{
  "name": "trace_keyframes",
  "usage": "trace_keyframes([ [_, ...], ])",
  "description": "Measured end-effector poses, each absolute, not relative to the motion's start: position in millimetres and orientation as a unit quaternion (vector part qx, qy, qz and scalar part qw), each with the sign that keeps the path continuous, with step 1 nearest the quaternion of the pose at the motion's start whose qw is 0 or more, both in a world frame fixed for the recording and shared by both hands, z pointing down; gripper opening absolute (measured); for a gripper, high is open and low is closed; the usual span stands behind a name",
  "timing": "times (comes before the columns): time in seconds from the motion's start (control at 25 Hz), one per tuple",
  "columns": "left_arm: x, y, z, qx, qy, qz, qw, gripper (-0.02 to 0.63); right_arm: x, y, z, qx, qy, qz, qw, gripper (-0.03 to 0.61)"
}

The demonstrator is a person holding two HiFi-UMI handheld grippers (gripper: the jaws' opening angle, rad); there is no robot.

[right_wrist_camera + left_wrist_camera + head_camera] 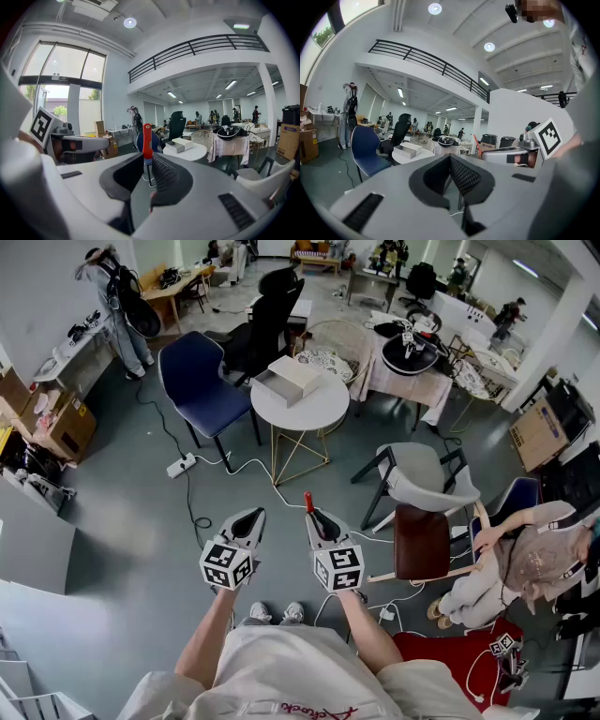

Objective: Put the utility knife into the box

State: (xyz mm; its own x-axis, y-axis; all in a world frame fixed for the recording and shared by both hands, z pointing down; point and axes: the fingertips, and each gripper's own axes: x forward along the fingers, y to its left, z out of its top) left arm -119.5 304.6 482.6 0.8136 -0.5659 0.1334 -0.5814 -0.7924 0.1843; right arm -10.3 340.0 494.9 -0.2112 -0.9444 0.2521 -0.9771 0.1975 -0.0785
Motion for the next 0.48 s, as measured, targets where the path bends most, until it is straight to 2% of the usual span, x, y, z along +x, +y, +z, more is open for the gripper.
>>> trace_keyframes([
  [0.48, -113.7, 302.2, 493.1, 0.944, -0.31, 0.045, 0.103, 0.011, -3.5, 336.1, 500.6, 0.608, -0.783, 0.109, 0.069, 0.069],
])
